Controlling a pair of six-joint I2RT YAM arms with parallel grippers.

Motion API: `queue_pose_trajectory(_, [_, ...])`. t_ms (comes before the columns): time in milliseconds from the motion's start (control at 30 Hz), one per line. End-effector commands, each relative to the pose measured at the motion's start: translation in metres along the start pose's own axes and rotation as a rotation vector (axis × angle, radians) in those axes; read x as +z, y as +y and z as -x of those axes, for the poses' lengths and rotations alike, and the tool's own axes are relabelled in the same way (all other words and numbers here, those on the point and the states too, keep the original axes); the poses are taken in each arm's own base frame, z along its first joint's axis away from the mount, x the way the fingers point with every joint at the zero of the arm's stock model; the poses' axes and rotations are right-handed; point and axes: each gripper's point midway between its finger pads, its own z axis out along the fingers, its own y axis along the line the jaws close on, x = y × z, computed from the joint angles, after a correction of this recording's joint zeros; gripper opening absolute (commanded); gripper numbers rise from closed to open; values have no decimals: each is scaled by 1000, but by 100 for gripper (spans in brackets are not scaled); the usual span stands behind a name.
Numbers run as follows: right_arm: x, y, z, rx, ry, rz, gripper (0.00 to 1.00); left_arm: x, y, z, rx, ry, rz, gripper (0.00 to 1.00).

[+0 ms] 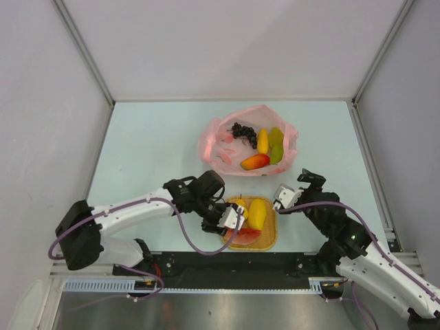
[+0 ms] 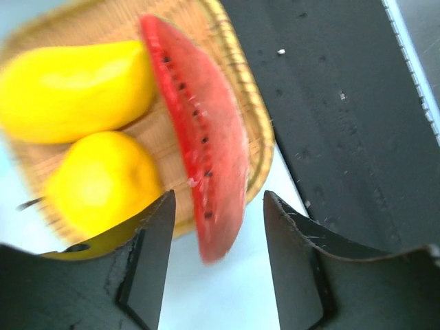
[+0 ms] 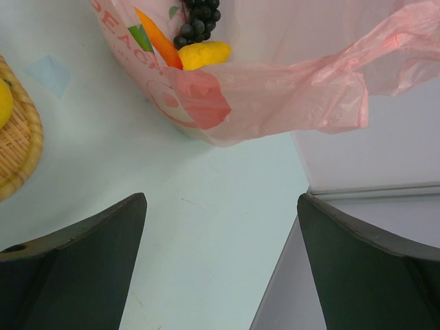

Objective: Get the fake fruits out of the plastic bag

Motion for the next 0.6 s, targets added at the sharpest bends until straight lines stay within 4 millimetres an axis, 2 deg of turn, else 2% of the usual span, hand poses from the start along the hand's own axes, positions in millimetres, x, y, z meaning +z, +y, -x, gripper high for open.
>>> queue_pose_trajectory(0, [2,-24,26,36,-66,-57,96,-45,12,32,122,-5,130,60])
queue_pose_trajectory(100, [5,-35,46,80,-106,-51,96,-75,13,41,117,-26,224,62])
queue_pose_trajectory(133, [2,-46,60,101,-143,-51,96,-86,17,41,74,-38,265,62])
queue_pose_trajectory(200, [9,-46,70,124,-141,-10,95,-109,22,55,50,-86,348,63])
queue_pose_trajectory(233, [9,-49,82,184,-165,7,95,-123,30,56,-24,-111,400,63])
queue_pose_trajectory(267, [4,-66,99,229,-202,-9,95,-139,40,68,-39,-148,464,64])
queue_pose_trajectory(300, [10,-68,108,273,-205,9,95,-152,49,72,-75,-170,523,67])
queue_pose_trajectory(333, [9,-69,119,356,-231,36,95,-171,66,64,-209,-173,645,70])
queue_pose_trajectory(367, [6,-75,131,398,-247,53,95,-191,85,72,-240,-214,752,73])
queue_pose_trajectory(433, [16,-60,142,459,-243,145,95,-214,109,62,-397,-243,896,76])
queue_pose_trajectory(467, [17,-55,147,507,-240,182,94,-231,120,64,-429,-266,974,77])
queue_pose_trajectory(500, [19,-59,156,528,-255,192,94,-240,126,64,-468,-286,1013,78])
queue_pose_trajectory(533, [35,-49,157,538,-219,227,93,-246,135,57,-552,-305,1047,79])
queue_pose_trajectory(567, [44,-48,159,565,-200,230,93,-259,141,58,-582,-316,1099,79])
